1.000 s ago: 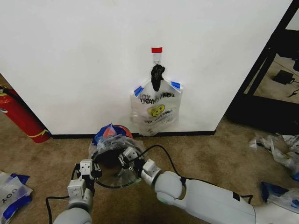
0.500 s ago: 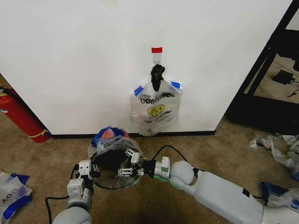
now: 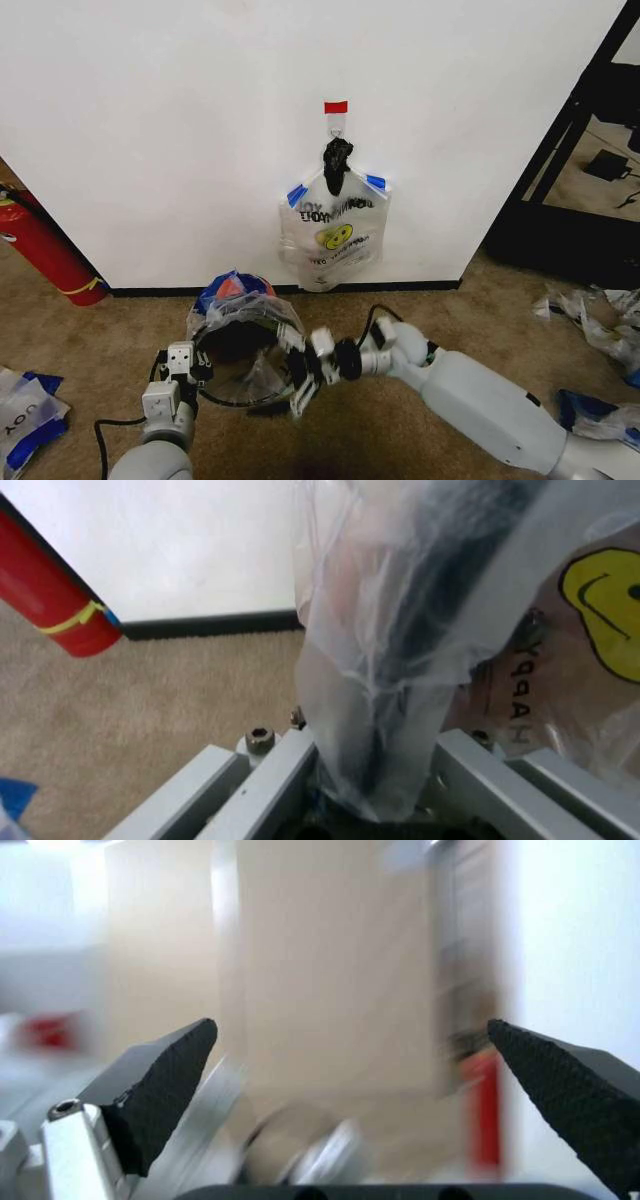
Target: Pick up the garbage bag from the wall and place it over the trash bin.
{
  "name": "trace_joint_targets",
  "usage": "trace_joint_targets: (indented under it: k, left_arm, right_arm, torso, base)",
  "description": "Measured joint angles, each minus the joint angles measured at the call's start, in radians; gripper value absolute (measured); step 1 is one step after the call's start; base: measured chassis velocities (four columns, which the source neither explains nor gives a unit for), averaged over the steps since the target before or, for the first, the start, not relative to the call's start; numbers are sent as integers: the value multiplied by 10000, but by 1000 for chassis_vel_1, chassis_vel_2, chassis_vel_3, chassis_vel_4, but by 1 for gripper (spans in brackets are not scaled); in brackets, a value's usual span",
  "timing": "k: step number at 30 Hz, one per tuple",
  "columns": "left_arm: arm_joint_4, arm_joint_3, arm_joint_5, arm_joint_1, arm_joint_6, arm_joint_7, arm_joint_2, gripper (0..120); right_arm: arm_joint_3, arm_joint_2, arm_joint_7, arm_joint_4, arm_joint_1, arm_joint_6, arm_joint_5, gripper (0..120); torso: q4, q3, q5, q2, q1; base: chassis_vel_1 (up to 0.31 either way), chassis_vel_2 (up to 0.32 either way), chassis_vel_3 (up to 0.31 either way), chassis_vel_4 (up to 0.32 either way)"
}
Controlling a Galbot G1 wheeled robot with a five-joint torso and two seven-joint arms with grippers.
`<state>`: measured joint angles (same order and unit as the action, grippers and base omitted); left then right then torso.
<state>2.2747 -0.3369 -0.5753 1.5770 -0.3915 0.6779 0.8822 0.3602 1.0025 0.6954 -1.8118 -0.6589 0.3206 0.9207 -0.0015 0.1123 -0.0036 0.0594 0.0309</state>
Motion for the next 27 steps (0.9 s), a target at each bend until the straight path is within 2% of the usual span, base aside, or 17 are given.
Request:
trace_joint_targets:
  k: [3, 4, 5, 8, 9, 12, 13, 14, 16, 18, 20, 21, 23, 25, 27]
  left_arm:
    - [310, 56, -1481, -368, -950, 709, -867, 0]
    - [441, 71, -2257, -549, -1413, 1126, -1303, 0]
    - [441, 71, -2257, -549, -1413, 1126, -1303, 0]
    - [726, 134, -4272, -1121, -2301, 2122, -2250, 0]
    - [797, 185, -5064, -1411, -2534, 2414, -2521, 0]
    - [878, 489, -7251, -2371, -3146, 3219, -2868, 0]
    - [878, 489, -7251, -2371, -3146, 3219, -2868, 0]
    - [751, 907, -8426, -3109, -3408, 3807, -2774, 0]
    - [436, 1634, -9712, -4190, -3488, 4504, -2475, 0]
    - [-119, 2717, -10944, -5639, -3533, 5188, -2023, 0]
    - [-256, 2921, -11106, -5895, -3532, 5284, -1946, 0]
    - [-708, 3499, -11421, -6574, -3532, 5504, -1742, 0]
    - [-1504, 4386, -11683, -7607, -3523, 5735, -1400, 0]
    - [-2027, 4967, -11847, -8259, -3517, 5852, -1127, 0]
    - [-2625, 5797, -11890, -8958, -3499, 5914, -791, 0]
  right_arm:
    - [-621, 26, -3215, -1315, -493, -1, -732, 100]
    - [-951, 46, -4211, -1657, -742, -76, -1513, 100]
    - [-951, 46, -4211, -1657, -742, -76, -1513, 100]
    - [-1923, 69, -5379, -1986, -1571, -181, -3735, 100]
    - [-2269, 86, -5689, -2055, -1918, -224, -4452, 100]
    - [-3026, 153, -6432, -2232, -2802, -397, -5791, 100]
    - [-3026, 153, -6432, -2232, -2802, -397, -5791, 100]
    - [-3243, 226, -6693, -2255, -3197, -411, -6137, 100]
    - [-3496, 322, -6829, -2291, -3574, -413, -6375, 100]
    - [-3722, 430, -6866, -2360, -3938, -402, -6560, 100]
    - [-3746, 444, -6871, -2377, -3994, -402, -6586, 100]
    - [-3795, 474, -6882, -2425, -4123, -401, -6633, 100]
    - [-3900, 530, -6889, -2546, -4372, -396, -6684, 100]
    - [-3985, 564, -6889, -2609, -4550, -391, -6716, 100]
    - [-4120, 593, -6889, -2664, -4845, -325, -6808, 100]
  torso:
    - [0, -2, -5, 1, 0]
    - [-1, -2, -3, 1, 0]
    - [-1, -2, -3, 1, 0]
    - [4, -1, 0, 0, 0]
    - [-2, -1, 2, 0, 0]
    - [-2, -2, 2, 1, 0]
    - [-2, -2, 2, 1, 0]
    - [-1, -1, 5, 1, -1]
    - [4, -1, -1, 0, 0]
    - [-1, 0, -1, 0, 0]
    - [-2, 0, 0, 0, 0]
    - [-7, 1, 0, 1, 0]
    - [-2, 1, 4, 0, 1]
    - [4, 1, -1, 0, 0]
    - [0, 0, 3, 0, 0]
  base:
    - [0, 0, 0, 0]
    - [0, 0, 0, 0]
    - [0, 0, 0, 0]
    - [0, 0, 0, 0]
    - [0, 0, 0, 0]
    - [0, 0, 0, 0]
    - [0, 0, 0, 0]
    - [0, 0, 0, 0]
    - [0, 0, 0, 0]
    - [0, 0, 0, 0]
    - [0, 0, 0, 0]
    - [0, 0, 0, 0]
    - [0, 0, 0, 0]
    - [0, 0, 0, 0]
    - [0, 0, 0, 0]
